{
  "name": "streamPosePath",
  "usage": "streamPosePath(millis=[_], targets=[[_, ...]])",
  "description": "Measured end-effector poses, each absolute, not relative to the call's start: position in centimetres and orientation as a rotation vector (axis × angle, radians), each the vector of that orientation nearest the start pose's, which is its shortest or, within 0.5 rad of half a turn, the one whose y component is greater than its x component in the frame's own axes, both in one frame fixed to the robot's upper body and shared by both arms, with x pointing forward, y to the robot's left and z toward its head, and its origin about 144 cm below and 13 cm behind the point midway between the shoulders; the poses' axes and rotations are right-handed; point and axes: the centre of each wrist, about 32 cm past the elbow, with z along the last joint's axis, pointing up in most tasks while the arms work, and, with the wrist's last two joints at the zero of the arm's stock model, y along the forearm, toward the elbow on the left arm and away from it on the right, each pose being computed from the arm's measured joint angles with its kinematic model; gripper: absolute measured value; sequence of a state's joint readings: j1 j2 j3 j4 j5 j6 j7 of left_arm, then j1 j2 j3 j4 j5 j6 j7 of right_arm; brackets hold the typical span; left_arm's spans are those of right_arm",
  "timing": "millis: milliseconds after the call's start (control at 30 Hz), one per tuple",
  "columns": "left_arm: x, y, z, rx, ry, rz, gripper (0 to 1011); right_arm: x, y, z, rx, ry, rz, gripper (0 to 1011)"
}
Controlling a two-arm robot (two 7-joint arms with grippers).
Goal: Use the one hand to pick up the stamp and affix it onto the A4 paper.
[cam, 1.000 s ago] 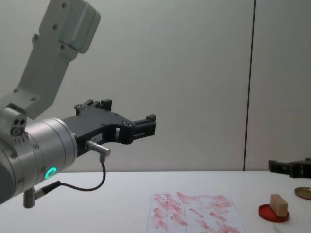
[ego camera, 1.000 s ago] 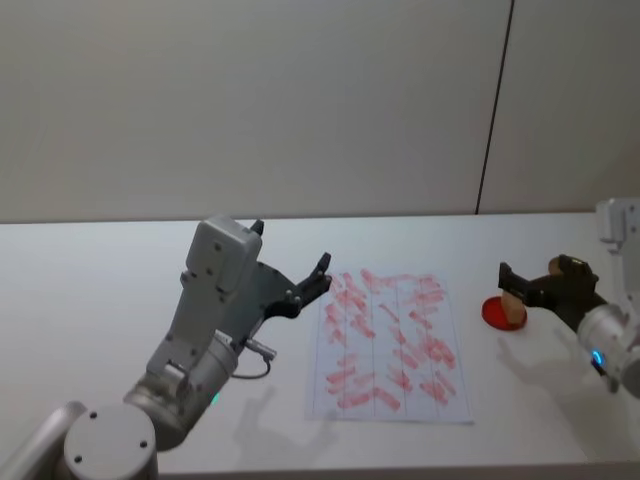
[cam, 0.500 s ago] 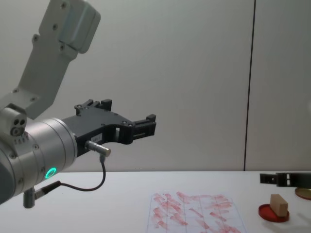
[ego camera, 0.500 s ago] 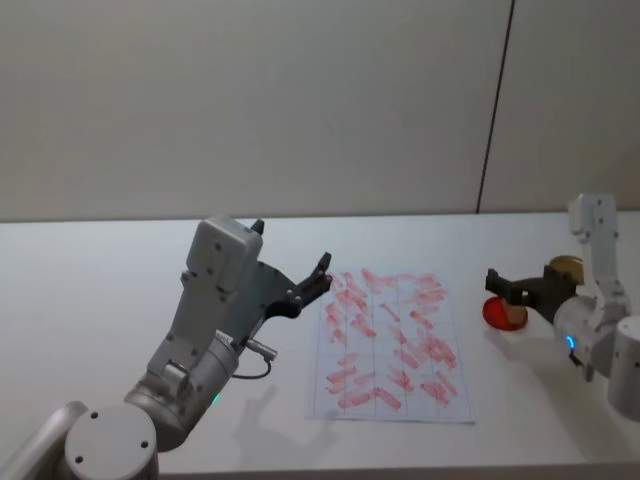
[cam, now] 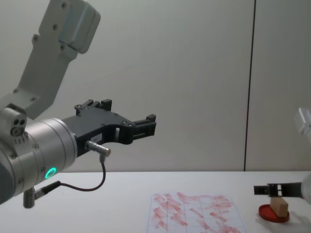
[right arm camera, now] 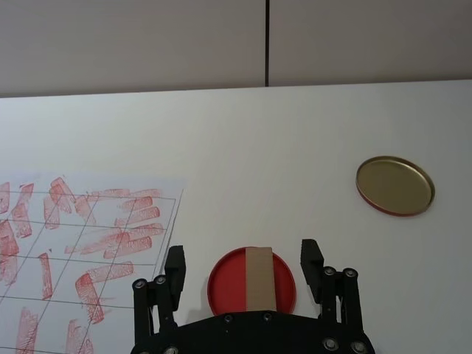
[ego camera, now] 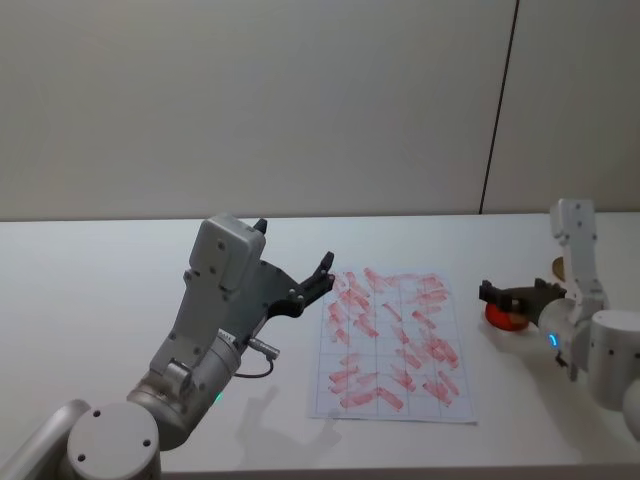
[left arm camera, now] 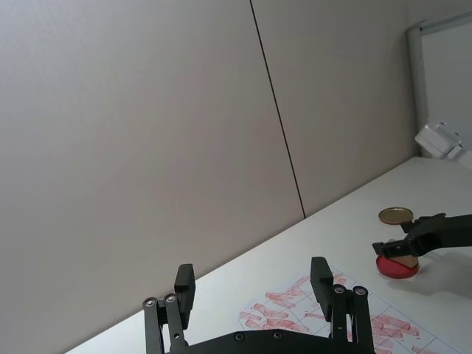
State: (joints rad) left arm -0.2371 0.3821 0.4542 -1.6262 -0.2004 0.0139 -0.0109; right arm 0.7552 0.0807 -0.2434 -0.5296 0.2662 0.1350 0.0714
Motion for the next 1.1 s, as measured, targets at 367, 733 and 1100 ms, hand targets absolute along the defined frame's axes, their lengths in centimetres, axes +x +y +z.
streamPosePath(millis=[367, 733, 1100], targets=[[49.2, 19.8, 120.4, 0.061, -0.268, 1.124, 993, 64.4, -22.7, 112.8, -0.363, 0.404, -1.439, 707], [49.2, 19.8, 120.4, 0.061, -0.268, 1.124, 993, 64.7, -22.2, 112.6, -0.397, 0.429, -1.450, 362], [49.2, 19.8, 120.4, 0.061, -0.268, 1.124, 993, 64.9, -21.9, 112.5, -0.414, 0.445, -1.462, 220]])
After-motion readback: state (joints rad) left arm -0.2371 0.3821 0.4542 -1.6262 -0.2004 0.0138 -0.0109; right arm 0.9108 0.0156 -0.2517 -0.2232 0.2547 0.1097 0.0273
